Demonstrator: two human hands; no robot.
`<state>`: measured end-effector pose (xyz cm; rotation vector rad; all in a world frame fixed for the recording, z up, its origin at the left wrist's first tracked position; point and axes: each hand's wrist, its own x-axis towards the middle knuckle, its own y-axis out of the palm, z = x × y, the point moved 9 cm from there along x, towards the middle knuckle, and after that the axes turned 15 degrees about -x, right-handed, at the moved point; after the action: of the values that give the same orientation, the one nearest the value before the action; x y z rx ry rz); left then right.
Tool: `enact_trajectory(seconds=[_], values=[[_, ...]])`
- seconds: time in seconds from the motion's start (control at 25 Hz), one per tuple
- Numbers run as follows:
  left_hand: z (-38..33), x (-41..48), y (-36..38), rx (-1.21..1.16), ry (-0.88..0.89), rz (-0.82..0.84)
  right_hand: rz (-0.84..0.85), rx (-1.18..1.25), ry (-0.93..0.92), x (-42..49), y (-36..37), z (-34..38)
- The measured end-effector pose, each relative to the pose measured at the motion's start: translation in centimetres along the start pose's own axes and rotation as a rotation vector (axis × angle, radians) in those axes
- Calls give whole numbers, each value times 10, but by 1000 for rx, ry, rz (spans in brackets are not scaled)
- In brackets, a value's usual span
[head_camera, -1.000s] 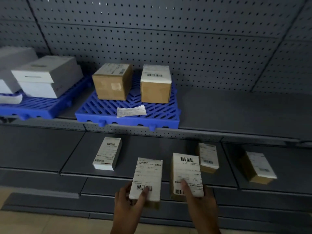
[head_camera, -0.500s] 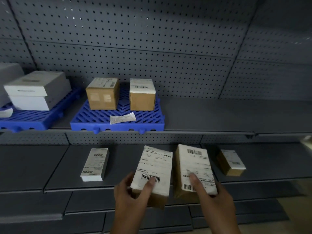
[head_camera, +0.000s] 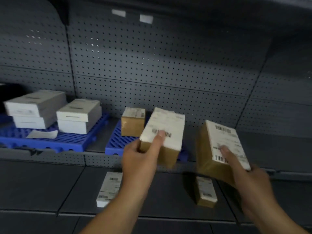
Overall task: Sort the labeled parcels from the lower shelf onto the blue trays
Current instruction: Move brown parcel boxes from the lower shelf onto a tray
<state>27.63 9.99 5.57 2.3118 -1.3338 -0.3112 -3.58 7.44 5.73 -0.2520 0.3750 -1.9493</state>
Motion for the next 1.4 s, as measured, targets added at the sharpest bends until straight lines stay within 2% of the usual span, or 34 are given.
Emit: enact_trajectory(seconds=[0.16, 0.44, 0.8, 1.08, 1.4], values=[[-50, 53, -9, 6, 98, -103, 60, -18, -119, 25, 30, 64], [-64, 125, -11, 1, 121, -285, 210, -80, -214, 102, 109, 130], [-56, 181, -11, 209, 197, -307, 311, -314, -327, 145, 176, 164], [-46, 195, -14, 297, 161, -283, 269, -468, -401, 145, 191, 174], [-42, 194, -12, 388, 153, -253, 217, -487, -399, 145, 189, 165]])
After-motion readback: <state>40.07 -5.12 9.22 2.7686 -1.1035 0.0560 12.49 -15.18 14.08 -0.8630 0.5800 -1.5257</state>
